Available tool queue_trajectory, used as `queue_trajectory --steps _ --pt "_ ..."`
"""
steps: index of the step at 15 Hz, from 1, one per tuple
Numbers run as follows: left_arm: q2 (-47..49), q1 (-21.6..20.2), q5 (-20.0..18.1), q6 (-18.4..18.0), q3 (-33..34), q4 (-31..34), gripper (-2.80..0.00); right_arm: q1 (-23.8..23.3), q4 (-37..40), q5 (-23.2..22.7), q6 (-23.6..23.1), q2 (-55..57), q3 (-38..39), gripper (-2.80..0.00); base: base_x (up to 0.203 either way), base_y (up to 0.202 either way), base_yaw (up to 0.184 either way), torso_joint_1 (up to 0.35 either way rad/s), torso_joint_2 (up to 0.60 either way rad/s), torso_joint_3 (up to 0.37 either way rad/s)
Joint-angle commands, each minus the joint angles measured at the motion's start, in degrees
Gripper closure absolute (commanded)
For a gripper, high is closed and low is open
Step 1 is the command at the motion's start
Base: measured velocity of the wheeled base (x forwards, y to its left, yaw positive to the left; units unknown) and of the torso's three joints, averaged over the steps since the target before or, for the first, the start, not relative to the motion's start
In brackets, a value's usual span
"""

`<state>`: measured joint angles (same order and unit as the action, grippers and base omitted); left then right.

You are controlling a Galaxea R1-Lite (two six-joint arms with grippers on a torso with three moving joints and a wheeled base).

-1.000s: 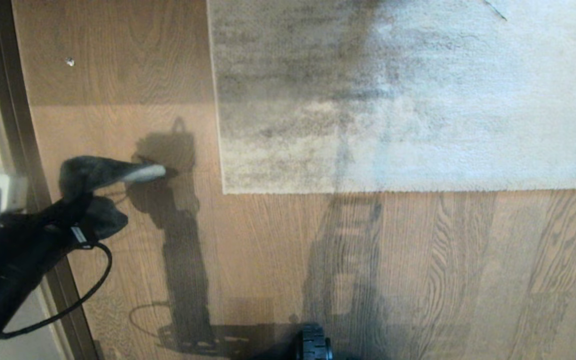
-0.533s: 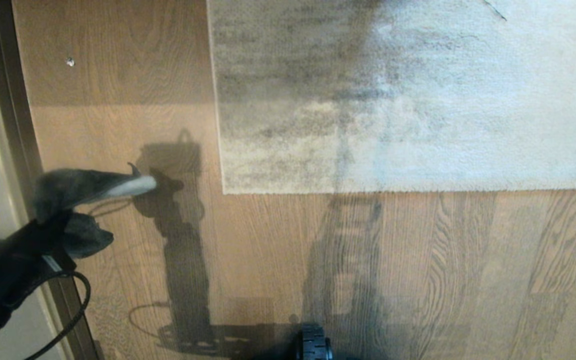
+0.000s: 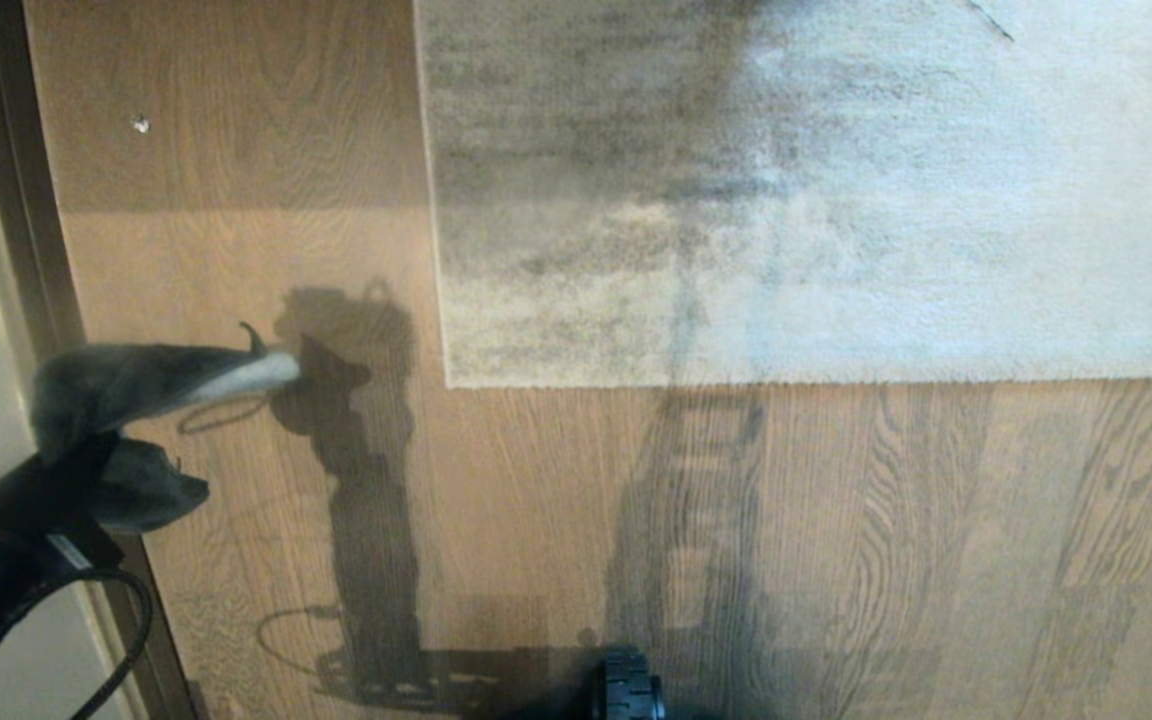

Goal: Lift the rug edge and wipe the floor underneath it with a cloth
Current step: Lift up the carpet

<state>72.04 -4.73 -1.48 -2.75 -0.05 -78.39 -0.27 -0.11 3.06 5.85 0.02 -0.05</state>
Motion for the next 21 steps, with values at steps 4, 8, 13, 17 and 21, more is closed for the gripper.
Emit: queue_trajectory --steps 4,8,13,17,21 --pt "-9.4 0.0 0.0 -0.1 0.0 9.8 0.00 0.0 0.0 0.0 0.0 0.0 0.0 0.00 0.000 0.000 0.000 0.000 0.00 0.000" --pt "-17.3 0.0 0.0 -0.1 0.0 20.8 0.00 0.0 0.0 0.0 0.0 0.0 0.0 0.00 0.000 0.000 0.000 0.000 0.00 0.000" --pt "-28.0 0.2 0.0 -0.3 0.0 34.3 0.00 0.0 -0.1 0.0 0.0 0.0 0.0 0.00 0.000 0.000 0.000 0.000 0.00 0.000" --pt "-38.1 2.0 0.2 -0.4 0.0 46.7 0.00 0.0 0.0 0.0 0.0 0.0 0.0 0.00 0.000 0.000 0.000 0.000 0.00 0.000" --pt "-47.8 2.3 0.3 -0.2 0.0 58.4 0.00 0.0 0.0 0.0 0.0 0.0 0.0 0.00 0.000 0.000 0.000 0.000 0.00 0.000"
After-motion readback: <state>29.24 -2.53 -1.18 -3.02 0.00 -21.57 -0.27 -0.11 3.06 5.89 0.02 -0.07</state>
